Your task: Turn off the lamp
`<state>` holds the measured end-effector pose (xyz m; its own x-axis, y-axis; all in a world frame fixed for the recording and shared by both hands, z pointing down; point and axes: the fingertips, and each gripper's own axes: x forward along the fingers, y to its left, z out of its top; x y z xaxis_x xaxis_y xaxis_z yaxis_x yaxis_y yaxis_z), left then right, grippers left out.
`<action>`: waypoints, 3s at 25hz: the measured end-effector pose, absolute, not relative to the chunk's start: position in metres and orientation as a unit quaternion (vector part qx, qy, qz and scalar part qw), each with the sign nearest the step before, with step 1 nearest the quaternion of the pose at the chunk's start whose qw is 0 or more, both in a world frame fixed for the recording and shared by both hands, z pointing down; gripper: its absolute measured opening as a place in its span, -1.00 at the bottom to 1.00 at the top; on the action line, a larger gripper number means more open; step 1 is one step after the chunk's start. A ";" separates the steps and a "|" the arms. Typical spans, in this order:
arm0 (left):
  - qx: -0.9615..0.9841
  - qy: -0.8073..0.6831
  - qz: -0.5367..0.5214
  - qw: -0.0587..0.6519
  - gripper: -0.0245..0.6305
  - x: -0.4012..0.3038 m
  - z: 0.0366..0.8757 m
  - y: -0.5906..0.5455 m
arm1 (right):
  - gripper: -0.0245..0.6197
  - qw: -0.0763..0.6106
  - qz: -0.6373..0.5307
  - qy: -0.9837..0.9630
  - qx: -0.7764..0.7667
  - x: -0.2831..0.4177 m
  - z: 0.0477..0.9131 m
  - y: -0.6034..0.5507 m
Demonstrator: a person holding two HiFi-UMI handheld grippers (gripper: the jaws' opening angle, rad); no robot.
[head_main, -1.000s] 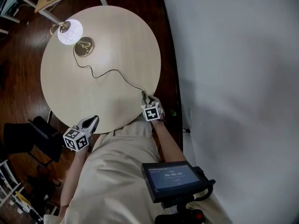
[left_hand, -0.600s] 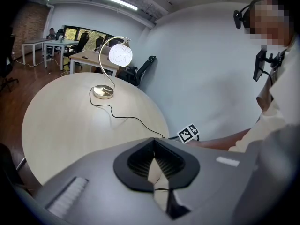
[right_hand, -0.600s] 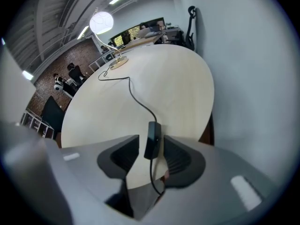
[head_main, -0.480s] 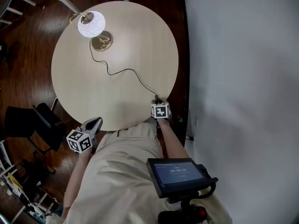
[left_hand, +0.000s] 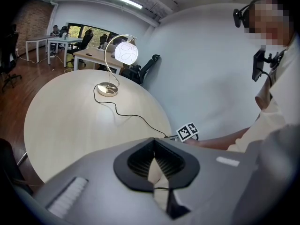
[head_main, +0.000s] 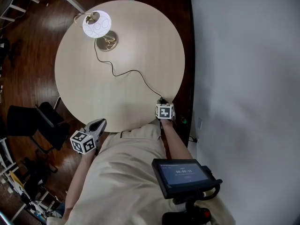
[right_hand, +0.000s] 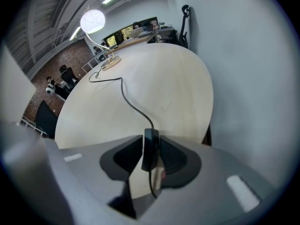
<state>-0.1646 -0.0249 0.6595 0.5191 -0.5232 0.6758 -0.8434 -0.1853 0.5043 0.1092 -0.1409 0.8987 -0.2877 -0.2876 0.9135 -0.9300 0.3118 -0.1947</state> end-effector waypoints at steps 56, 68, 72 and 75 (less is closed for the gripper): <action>0.750 -0.448 0.185 0.450 -0.91 -0.170 0.660 -0.018 | -0.65 0.438 0.323 -0.674 0.499 0.110 0.888 -0.143; 0.751 -0.449 0.183 0.450 -0.91 -0.169 0.660 -0.019 | -0.69 0.432 0.319 -0.687 0.490 0.108 0.888 -0.146; 0.752 -0.449 0.179 0.448 -0.91 -0.169 0.661 -0.017 | -0.69 0.438 0.311 -0.692 0.482 0.108 0.889 -0.146; 0.751 -0.454 0.172 0.447 -0.91 -0.173 0.661 -0.016 | -0.70 0.455 0.299 -0.695 0.469 0.106 0.892 -0.146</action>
<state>-0.1732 -0.0160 0.6609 0.5287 -0.5278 0.6648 -0.8359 -0.1875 0.5159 0.1065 -0.1464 0.8917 -0.1460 -0.3795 0.9136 -0.9242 0.3816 0.0108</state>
